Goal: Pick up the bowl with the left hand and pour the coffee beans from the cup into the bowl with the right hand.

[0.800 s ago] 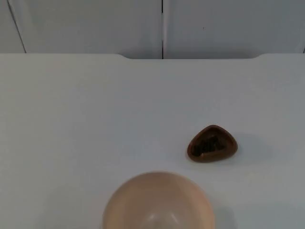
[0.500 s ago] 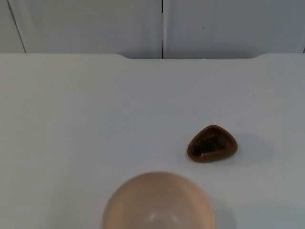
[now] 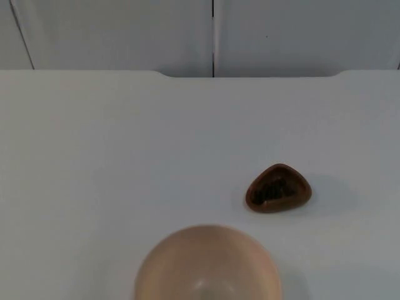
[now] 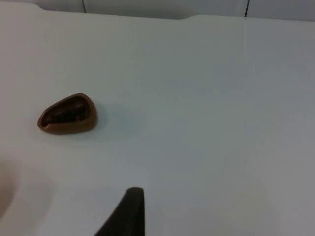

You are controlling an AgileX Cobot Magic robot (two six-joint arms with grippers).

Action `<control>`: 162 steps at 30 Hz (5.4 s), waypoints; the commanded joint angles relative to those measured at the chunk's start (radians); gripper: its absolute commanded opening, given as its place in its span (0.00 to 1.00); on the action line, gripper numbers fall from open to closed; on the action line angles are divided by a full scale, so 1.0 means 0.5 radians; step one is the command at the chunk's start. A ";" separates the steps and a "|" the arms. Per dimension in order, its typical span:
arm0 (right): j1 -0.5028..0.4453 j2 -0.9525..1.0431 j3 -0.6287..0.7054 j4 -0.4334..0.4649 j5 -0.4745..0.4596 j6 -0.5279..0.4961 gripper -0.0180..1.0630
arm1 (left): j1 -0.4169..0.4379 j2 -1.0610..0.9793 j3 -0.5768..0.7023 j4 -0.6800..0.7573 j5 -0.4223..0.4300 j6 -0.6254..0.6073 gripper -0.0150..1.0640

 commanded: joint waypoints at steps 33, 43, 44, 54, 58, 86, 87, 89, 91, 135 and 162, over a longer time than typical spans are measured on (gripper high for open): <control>-0.007 -0.007 0.000 -0.014 -0.015 -0.017 0.99 | 0.007 0.851 -0.195 -0.836 0.092 0.624 0.91; -0.007 -0.007 0.000 -0.014 -0.015 -0.017 0.99 | 0.007 1.107 -0.211 -0.827 0.157 0.655 0.91; -0.007 -0.007 0.000 -0.014 -0.015 -0.017 0.99 | 0.007 1.107 -0.211 -0.827 0.157 0.655 0.91; -0.007 -0.007 0.000 -0.014 -0.015 -0.017 0.99 | 0.007 1.415 -0.211 -0.703 0.130 0.655 0.91; -0.007 -0.007 0.000 -0.014 -0.015 -0.017 0.99 | 0.007 1.498 -0.211 -0.700 0.129 0.676 0.91; -0.007 -0.007 0.000 -0.014 -0.015 -0.021 0.99 | -0.792 2.049 -0.051 -0.364 -0.518 0.041 0.91; -0.007 -0.007 0.000 -0.014 -0.015 -0.021 0.99 | -0.807 2.071 -0.051 -0.364 -0.531 0.036 0.91; -0.007 -0.007 0.000 -0.014 -0.015 -0.021 0.99 | -0.868 2.136 -0.051 -0.369 -0.560 0.021 0.91; -0.007 -0.007 0.000 -0.014 -0.015 -0.021 0.99 | -0.942 2.216 -0.051 -0.365 -0.640 -0.007 0.91; -0.007 -0.007 0.000 -0.014 -0.015 -0.037 0.99 | -1.164 2.982 -0.051 -0.569 -1.283 0.037 0.88; -0.007 -0.007 0.000 -0.014 -0.015 -0.041 0.99 | -1.164 3.015 -0.051 -1.191 -1.290 0.692 0.68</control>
